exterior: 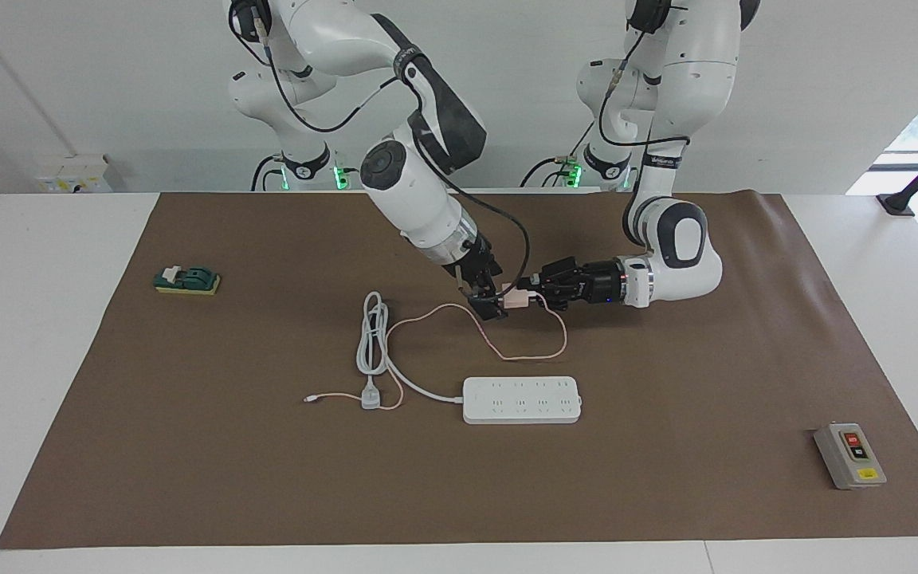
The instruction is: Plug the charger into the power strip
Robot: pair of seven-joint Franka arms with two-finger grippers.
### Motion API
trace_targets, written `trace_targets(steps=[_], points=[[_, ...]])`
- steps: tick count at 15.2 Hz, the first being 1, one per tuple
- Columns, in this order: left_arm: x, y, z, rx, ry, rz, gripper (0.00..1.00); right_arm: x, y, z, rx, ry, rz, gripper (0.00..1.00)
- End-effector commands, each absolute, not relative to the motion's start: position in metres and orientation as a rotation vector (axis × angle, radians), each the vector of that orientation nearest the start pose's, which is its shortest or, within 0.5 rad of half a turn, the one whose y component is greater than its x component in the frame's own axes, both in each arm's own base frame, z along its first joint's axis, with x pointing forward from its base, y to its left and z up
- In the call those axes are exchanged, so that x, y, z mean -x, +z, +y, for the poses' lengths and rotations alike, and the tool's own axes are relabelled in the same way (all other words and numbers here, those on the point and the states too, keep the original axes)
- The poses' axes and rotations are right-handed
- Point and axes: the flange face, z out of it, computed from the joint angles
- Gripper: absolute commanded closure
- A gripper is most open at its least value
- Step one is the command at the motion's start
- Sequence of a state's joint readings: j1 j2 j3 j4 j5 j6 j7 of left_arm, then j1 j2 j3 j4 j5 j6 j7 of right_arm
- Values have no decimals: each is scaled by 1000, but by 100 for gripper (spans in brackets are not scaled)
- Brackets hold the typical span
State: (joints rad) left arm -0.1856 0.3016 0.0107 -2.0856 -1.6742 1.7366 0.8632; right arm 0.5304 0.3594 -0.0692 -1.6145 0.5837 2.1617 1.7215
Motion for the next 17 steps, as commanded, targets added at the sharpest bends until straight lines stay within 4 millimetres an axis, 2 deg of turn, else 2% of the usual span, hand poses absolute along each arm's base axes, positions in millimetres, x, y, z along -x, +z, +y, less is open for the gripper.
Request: trace_targets(steps=[1,4,7,10,12,14,17], points=[[-552,345,-193,-1660,79,-23,100,-597,458,291,2067,473,1799,0],[-549,378,-198,-1707,59,-1,100,-594,477,248,2308,390,1674,0],[-543,409,-204,-1786,49,42,100,-590,490,207,2476,379,1533,0],[-538,432,-196,-1906,28,70,100,-587,505,169,2625,335,1375,0],[-539,443,-180,-2043,-14,67,100,-581,516,154,2762,287,1220,0],[-544,457,-152,-2203,-34,77,100,-573,531,141,2867,241,1091,0],[-546,476,-118,-2392,-140,124,100,-555,557,117,2915,239,1093,0]])
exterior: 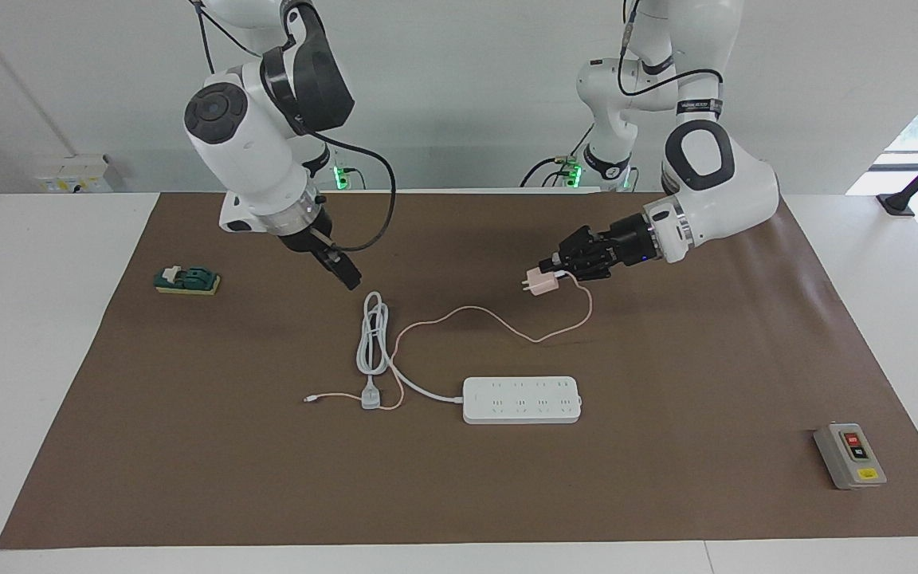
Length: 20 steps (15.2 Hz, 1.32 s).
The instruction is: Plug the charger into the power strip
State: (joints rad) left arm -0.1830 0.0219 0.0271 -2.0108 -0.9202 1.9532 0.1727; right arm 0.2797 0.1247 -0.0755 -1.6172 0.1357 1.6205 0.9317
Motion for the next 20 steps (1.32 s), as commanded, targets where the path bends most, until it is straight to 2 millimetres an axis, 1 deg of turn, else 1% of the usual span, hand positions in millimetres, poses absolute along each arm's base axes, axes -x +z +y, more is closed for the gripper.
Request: trace_targets(steps=[1,2,3,4,5,6,8,9,10,11,12,13,14,15,16,17,18,19,20], points=[[-548,481,-104,-2410,-175,152,100,-549,566,110,2915,235,1115,0],[-550,486,-92,-2436,-212,174,100,-545,573,106,2921,231,1100,0],[-550,491,-80,-2487,-259,212,100,-542,581,97,2905,217,1113,0],[-550,498,-70,-2549,-308,274,100,-539,581,95,2913,220,1071,0],[-549,506,-67,-2598,-350,328,100,-538,576,92,2947,227,966,0],[-549,507,-66,-2632,-384,331,100,-538,576,80,2986,232,829,0],[-549,518,-72,-2693,-418,323,100,-541,576,36,3048,225,392,0],[-548,516,-72,-2716,-418,317,100,-543,576,18,3055,216,243,0],[-549,512,-71,-2732,-409,301,100,-543,576,8,3077,209,169,0],[-549,512,-70,-2759,-387,282,100,-542,578,5,3109,200,142,0],[-550,514,-78,-2784,-371,255,100,-542,580,2,3136,195,130,0],[-549,517,-80,-2808,-359,245,100,-542,581,1,3142,186,96,0],[-549,521,-78,-2839,-341,246,100,-543,581,-1,3142,181,60,0],[-550,525,-75,-2867,-307,256,100,-544,582,-4,3141,169,60,0],[-553,527,-77,-2876,-268,256,100,-545,582,-7,3142,155,65,0],[-552,528,-81,-2895,-258,236,100,-546,583,-6,3142,145,62,0],[-551,530,-92,-2936,-258,213,100,-548,582,-7,3143,145,67,0],[-554,533,-92,-2939,-256,266,100,-550,581,-7,3143,147,65,0],[-556,533,-96,-2936,-263,340,100,-551,581,-7,3143,147,58,0]])
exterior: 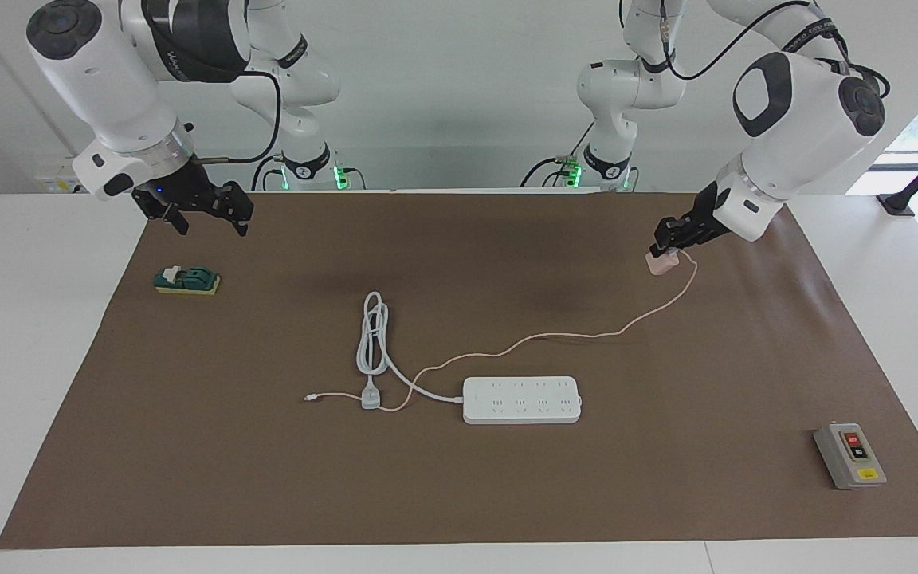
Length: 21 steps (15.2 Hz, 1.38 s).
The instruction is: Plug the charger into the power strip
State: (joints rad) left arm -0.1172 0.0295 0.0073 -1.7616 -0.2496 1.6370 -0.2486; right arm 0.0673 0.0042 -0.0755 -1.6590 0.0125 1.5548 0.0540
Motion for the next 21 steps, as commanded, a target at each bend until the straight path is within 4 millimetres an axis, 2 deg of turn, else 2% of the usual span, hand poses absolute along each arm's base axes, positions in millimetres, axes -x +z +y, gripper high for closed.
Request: trace_targets(steps=[1,2,4,5,7,8,10,12,13,15,18,21], points=[[-557,536,-101,3261,276,-469,100,-554,580,-7,3146,147,41,0],[-556,541,-117,3259,257,-460,100,-561,577,-7,3149,160,7,0],[-563,539,-149,3217,222,-360,100,-564,577,-14,3170,167,-43,0],[-567,539,-165,3211,232,-379,100,-565,578,-13,3171,165,-48,0],[-572,554,-171,3206,167,-501,100,-563,578,-15,3153,173,-37,0],[-571,552,-176,3193,173,-539,100,-560,576,-21,3150,189,-18,0],[-572,541,-211,3173,158,-605,100,-560,576,-19,3151,180,-15,0],[-582,527,-229,3089,108,-878,100,-559,577,-16,3151,182,-20,0],[-584,520,-238,3042,92,-955,100,-559,576,-14,3151,187,-25,0],[-589,507,-271,3022,75,-960,100,-559,578,-14,3151,182,-25,0],[-600,486,-290,2955,67,-1074,100,-556,585,-14,3152,163,-25,0],[-611,480,-287,2894,67,-1241,100,-553,589,-15,3153,158,-25,0]])
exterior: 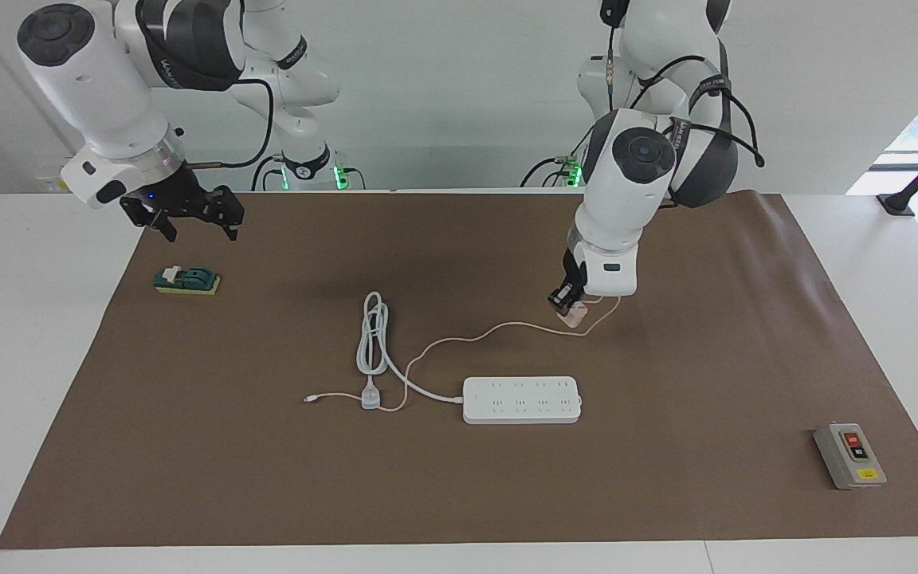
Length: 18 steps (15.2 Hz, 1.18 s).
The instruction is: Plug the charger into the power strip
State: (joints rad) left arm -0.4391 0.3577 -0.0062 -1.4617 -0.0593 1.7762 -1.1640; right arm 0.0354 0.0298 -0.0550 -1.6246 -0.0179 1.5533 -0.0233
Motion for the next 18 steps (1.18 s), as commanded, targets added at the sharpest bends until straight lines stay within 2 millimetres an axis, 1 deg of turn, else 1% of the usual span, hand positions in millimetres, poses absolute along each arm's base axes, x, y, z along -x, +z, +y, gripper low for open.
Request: trace_targets(steps=[1,3,5,8,10,12,14,15,17,18], points=[[-613,481,-286,2889,60,-1257,100,-553,590,-16,3157,156,-25,0],[-615,477,-283,2864,64,-1312,100,-553,590,-19,3158,152,-27,0],[-620,476,-283,2821,51,-1418,100,-553,589,-23,3159,154,-25,0],[-631,455,-288,2754,23,-1566,100,-555,590,-24,3158,147,-52,0],[-637,445,-292,2732,16,-1615,100,-554,589,-23,3154,144,-49,0],[-644,435,-295,2720,17,-1620,100,-554,589,-23,3154,147,-47,0],[-654,431,-289,2688,-17,-1652,100,-554,589,-23,3154,149,-42,0],[-659,423,-289,2676,-23,-1662,100,-553,589,-23,3154,152,-42,0],[-674,411,-289,2620,-41,-1743,100,-553,589,-23,3153,156,-39,0],[-676,407,-287,2589,-47,-1782,100,-553,589,-23,3155,154,-39,0]])
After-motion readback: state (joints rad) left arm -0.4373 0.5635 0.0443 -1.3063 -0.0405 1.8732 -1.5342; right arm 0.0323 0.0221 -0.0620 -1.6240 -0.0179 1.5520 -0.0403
